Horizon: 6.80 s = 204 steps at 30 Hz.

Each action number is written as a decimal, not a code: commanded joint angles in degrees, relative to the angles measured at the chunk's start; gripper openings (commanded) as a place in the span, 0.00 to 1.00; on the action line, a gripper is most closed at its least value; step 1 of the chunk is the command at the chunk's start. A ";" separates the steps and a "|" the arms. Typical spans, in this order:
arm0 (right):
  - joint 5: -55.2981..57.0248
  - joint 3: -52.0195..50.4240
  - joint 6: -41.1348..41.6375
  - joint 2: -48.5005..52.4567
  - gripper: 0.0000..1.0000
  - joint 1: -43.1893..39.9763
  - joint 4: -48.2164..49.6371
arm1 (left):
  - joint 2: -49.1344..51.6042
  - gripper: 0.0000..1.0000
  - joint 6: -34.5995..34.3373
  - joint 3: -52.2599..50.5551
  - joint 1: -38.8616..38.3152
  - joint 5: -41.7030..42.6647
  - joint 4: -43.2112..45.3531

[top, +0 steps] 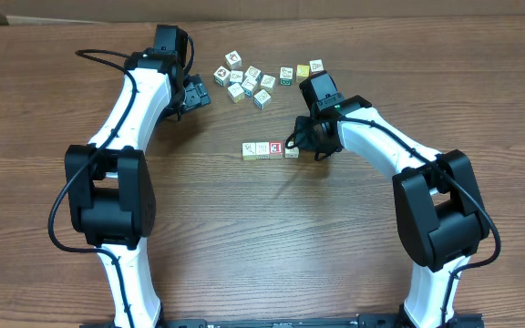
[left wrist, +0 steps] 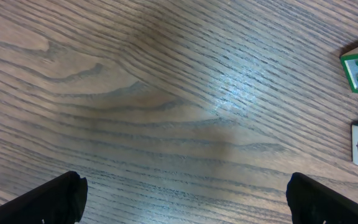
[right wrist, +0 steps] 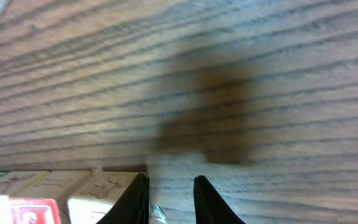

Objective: Form a horizontal line

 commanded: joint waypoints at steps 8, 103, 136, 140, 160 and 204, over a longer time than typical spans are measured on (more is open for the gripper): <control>0.81 -0.26 0.37 -1.95 0.21 -0.13 -2.10 | 0.13 1.00 0.50 1.14 -0.76 0.24 -0.11; 2.49 -0.26 0.42 -1.95 0.25 -0.13 -1.16 | 0.13 1.00 0.50 1.11 -0.76 0.24 -0.11; 9.53 -0.26 0.39 -1.95 0.16 -5.42 -6.84 | 0.13 1.00 0.50 1.14 -0.76 0.24 -0.11; 9.27 -0.26 0.39 -1.95 0.04 -6.80 -12.22 | 0.13 1.00 0.50 1.14 -0.76 0.24 -0.11; -11.32 -0.26 1.97 -1.95 0.04 5.55 -19.82 | 0.13 1.00 0.50 1.14 -0.76 0.24 -0.11; 8.96 -5.92 8.33 -1.88 0.04 24.87 8.35 | 0.13 1.00 0.50 1.14 -0.76 0.26 -0.11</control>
